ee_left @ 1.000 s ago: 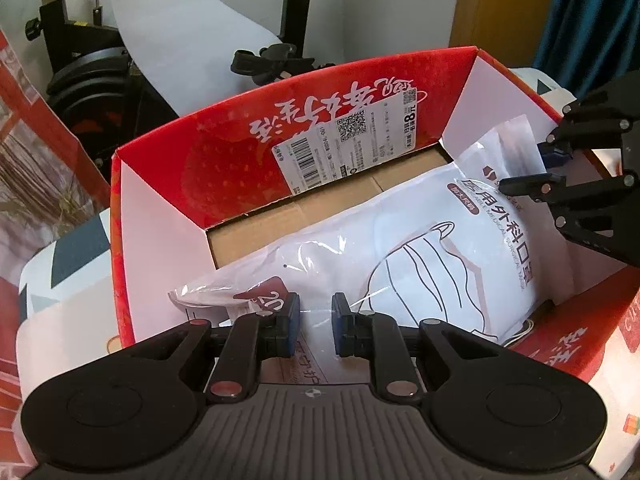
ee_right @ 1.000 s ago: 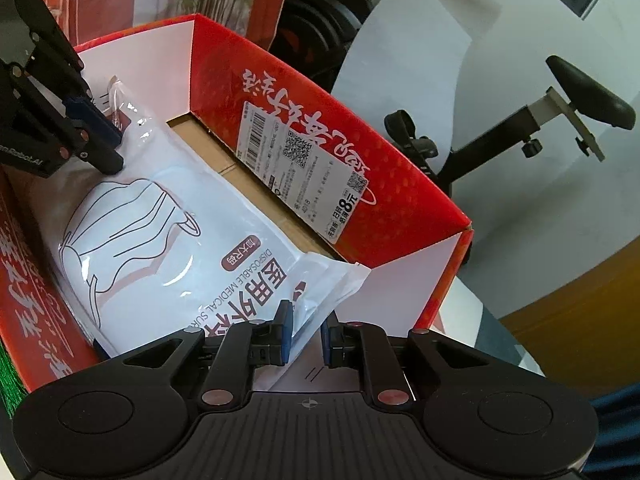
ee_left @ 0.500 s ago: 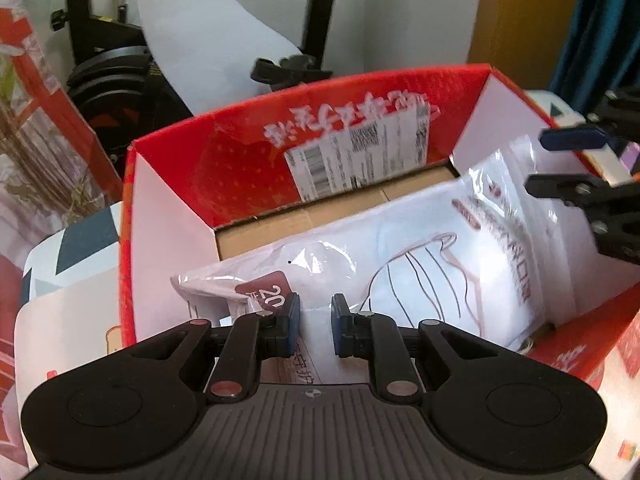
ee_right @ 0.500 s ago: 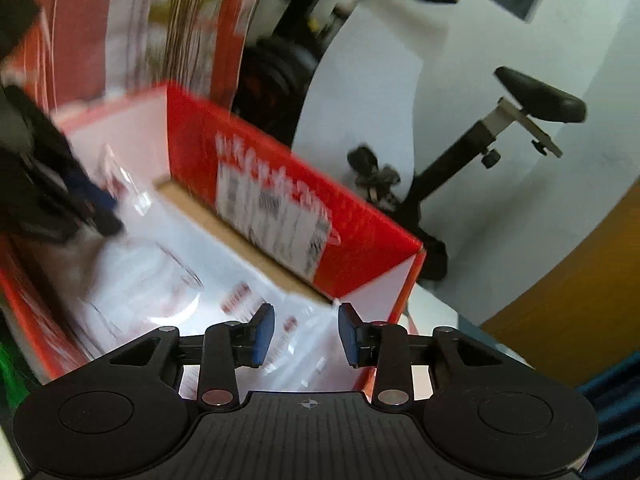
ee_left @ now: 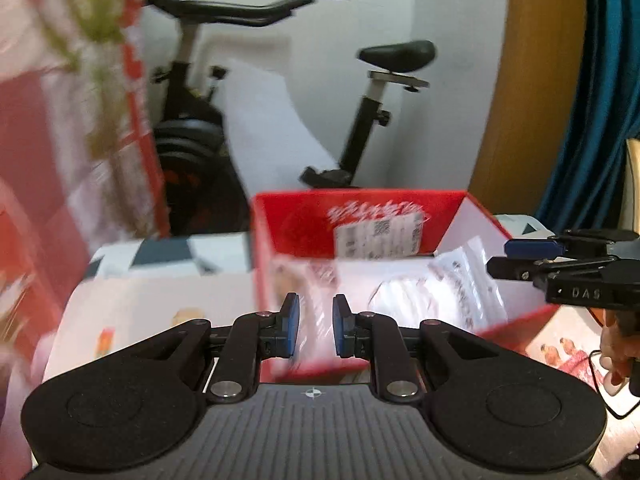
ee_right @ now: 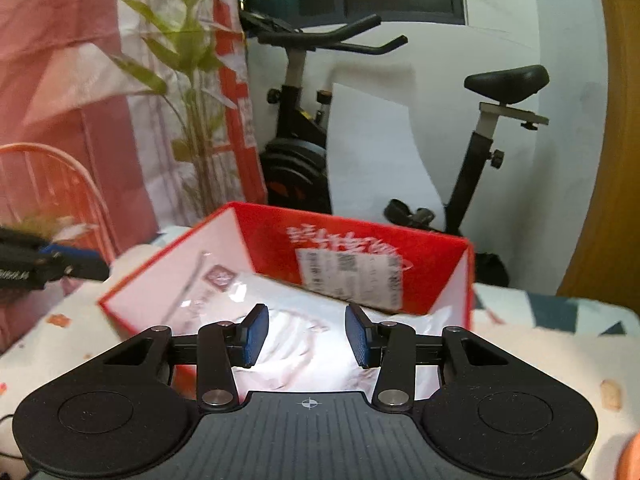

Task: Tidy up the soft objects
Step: 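Move the right tool back to the green tasseled sachet beside the box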

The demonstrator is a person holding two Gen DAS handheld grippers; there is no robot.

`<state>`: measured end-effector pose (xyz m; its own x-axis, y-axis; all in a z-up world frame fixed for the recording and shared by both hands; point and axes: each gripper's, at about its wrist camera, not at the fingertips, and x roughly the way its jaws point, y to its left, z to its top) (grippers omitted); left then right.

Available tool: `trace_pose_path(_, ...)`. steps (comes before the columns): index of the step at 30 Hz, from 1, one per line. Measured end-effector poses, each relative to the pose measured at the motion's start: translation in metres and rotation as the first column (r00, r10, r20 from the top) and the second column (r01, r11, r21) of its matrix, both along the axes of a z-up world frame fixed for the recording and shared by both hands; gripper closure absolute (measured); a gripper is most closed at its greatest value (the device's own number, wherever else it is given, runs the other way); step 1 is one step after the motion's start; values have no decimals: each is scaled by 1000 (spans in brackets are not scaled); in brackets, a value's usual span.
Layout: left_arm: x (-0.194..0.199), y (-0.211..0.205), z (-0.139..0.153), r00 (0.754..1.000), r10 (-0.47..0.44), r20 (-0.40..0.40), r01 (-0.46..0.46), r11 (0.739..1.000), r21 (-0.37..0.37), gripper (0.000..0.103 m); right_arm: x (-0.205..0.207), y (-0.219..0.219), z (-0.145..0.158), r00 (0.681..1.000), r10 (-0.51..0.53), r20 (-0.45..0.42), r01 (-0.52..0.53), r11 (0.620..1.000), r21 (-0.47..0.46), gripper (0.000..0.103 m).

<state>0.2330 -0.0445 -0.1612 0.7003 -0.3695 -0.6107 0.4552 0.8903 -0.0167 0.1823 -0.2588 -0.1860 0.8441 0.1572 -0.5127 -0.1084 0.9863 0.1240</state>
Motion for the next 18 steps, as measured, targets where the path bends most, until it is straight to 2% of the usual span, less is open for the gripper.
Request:
trace_pose_path(6, -30, 39, -24, 998, 53, -39, -53, 999, -1, 84, -23, 25, -9, 999, 29, 17, -29, 999, 23, 63)
trace_pose_path(13, -39, 59, -64, 976, 140, -165, -155, 985, -81, 84, -39, 40, -16, 999, 49, 1, -49, 999, 12, 63)
trace_pose_path(18, -42, 66, -81, 961, 178, -213, -206, 971, -119, 84, -48, 49, -26, 998, 60, -27, -59, 998, 7, 63)
